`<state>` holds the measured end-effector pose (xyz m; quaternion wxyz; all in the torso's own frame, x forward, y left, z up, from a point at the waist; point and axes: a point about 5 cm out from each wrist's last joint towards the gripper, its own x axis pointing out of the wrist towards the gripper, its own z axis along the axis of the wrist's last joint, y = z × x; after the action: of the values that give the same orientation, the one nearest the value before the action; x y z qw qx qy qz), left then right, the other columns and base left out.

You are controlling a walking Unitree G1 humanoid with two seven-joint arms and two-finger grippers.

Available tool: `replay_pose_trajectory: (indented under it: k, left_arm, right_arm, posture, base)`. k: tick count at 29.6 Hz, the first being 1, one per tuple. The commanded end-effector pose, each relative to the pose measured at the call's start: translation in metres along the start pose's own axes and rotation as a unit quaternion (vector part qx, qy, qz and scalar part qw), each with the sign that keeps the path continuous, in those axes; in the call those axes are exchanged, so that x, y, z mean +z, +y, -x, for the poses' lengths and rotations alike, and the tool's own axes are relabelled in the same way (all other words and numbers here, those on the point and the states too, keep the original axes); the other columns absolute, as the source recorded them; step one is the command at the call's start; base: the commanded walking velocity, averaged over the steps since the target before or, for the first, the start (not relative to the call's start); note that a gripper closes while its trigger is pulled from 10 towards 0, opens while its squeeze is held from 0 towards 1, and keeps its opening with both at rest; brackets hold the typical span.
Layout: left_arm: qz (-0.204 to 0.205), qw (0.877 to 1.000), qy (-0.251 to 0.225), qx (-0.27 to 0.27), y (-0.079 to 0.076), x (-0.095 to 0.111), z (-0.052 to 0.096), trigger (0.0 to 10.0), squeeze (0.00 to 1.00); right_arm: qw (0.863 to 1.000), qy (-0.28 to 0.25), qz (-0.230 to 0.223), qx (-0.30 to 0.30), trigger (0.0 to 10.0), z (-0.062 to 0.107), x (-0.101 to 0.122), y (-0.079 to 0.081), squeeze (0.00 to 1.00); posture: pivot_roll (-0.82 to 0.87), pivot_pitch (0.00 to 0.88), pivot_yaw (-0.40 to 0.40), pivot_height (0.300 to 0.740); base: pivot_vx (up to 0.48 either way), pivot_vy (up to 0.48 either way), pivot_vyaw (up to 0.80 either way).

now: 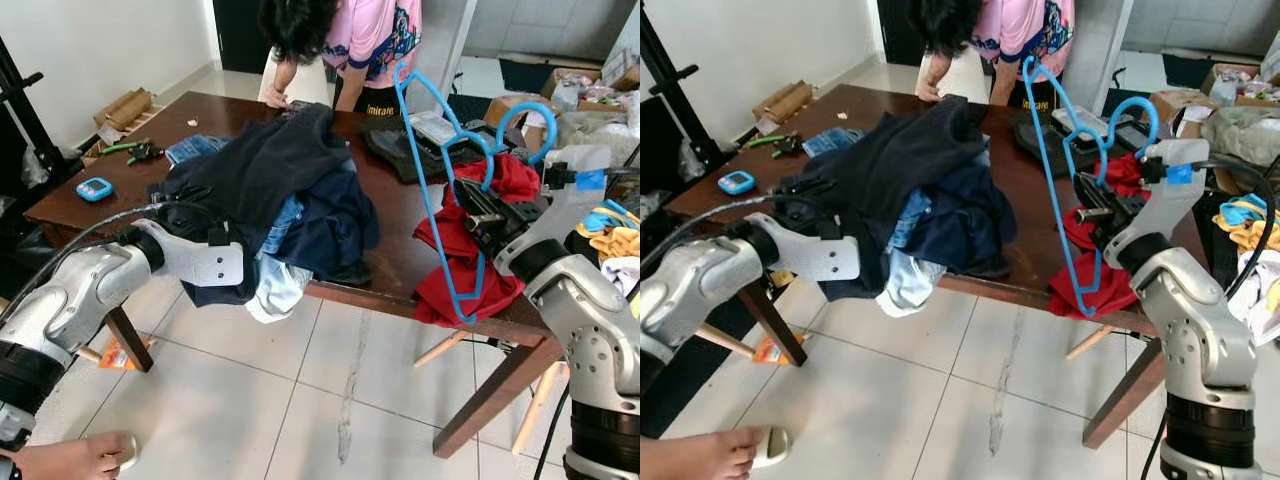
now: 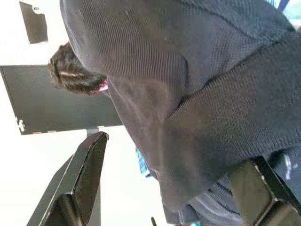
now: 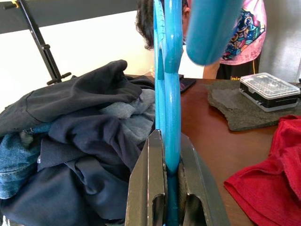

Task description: Hang hanger

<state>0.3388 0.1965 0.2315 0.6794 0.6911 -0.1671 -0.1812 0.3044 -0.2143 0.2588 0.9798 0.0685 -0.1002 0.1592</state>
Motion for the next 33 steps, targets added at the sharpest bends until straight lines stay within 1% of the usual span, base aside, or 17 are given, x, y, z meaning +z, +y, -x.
replay_pose_trajectory:
  k: [1, 10, 11, 12, 13, 26, 27, 30, 31, 33]
  left_arm:
    - [-0.020, 1.000, 0.006, 0.008, 0.009, -0.007, 0.004, 10.0, 0.00]
    - [-0.015, 1.000, 0.003, 0.007, 0.001, -0.009, 0.004, 10.0, 0.00]
    - [-0.010, 1.000, 0.001, 0.006, -0.001, -0.009, 0.004, 6.7, 0.00]
    - [-0.010, 1.000, 0.001, 0.006, -0.001, -0.009, 0.004, 6.7, 0.00]
    - [-0.005, 1.000, -0.001, 0.004, -0.002, -0.009, 0.004, 0.0, 0.00]
    - [-0.004, 1.000, 0.002, 0.011, 0.001, -0.014, 0.001, 0.0, 0.00]
    - [0.005, 0.999, 0.022, 0.026, 0.003, -0.023, 0.004, 0.0, 0.00]
    - [0.005, 0.999, 0.022, 0.026, 0.003, -0.023, 0.004, 0.0, 0.00]
    - [0.007, 0.998, 0.037, 0.042, 0.007, -0.030, 0.006, 0.0, 0.00]
    - [0.007, 0.998, 0.037, 0.042, 0.007, -0.030, 0.006, 0.0, 0.00]
  right_arm:
    - [1.000, -0.002, 0.001, 0.007, 10.0, 0.002, 0.002, 0.004, 0.00]
    - [1.000, -0.003, 0.003, 0.007, 10.0, 0.002, 0.004, 0.004, 0.00]
    - [1.000, -0.004, 0.003, 0.008, 10.0, 0.002, 0.004, 0.004, 0.00]
    - [1.000, -0.004, 0.003, 0.008, 10.0, 0.002, 0.004, 0.004, 0.00]
    - [1.000, -0.005, 0.004, 0.008, 10.0, 0.002, 0.004, 0.005, 0.00]
    - [1.000, -0.011, 0.005, 0.008, 10.0, 0.001, 0.008, 0.005, 0.00]
    - [1.000, -0.014, 0.007, 0.009, 10.0, 0.001, 0.009, 0.006, 0.00]
    - [1.000, -0.014, 0.007, 0.009, 10.0, 0.001, 0.009, 0.006, 0.00]
    - [1.000, -0.015, 0.008, 0.010, 10.0, 0.001, 0.010, 0.006, 0.00]
    - [1.000, -0.015, 0.008, 0.010, 10.0, 0.001, 0.010, 0.006, 0.00]
  posture:
    - [0.05, 0.106, -0.009, 0.740]
    - [0.05, 0.110, -0.011, 0.740]
    - [0.05, 0.111, -0.011, 0.740]
    - [0.05, 0.111, -0.011, 0.740]
    - [0.05, 0.111, -0.011, 0.740]
    - [0.05, 0.113, -0.008, 0.740]
    - [0.05, 0.113, -0.005, 0.740]
    - [0.05, 0.113, -0.005, 0.740]
    - [0.04, 0.114, -0.004, 0.740]
    - [0.04, 0.114, -0.004, 0.740]
  base:
    - [0.000, 0.000, 0.00]
    - [0.000, 0.000, 0.00]
    - [0.000, 0.000, 0.00]
    - [0.000, 0.000, 0.00]
    - [0.000, 0.000, 0.00]
    - [0.000, 0.000, 0.00]
    - [0.000, 0.000, 0.00]
    - [0.000, 0.000, 0.00]
    - [0.000, 0.000, 0.00]
    - [0.000, 0.000, 0.00]
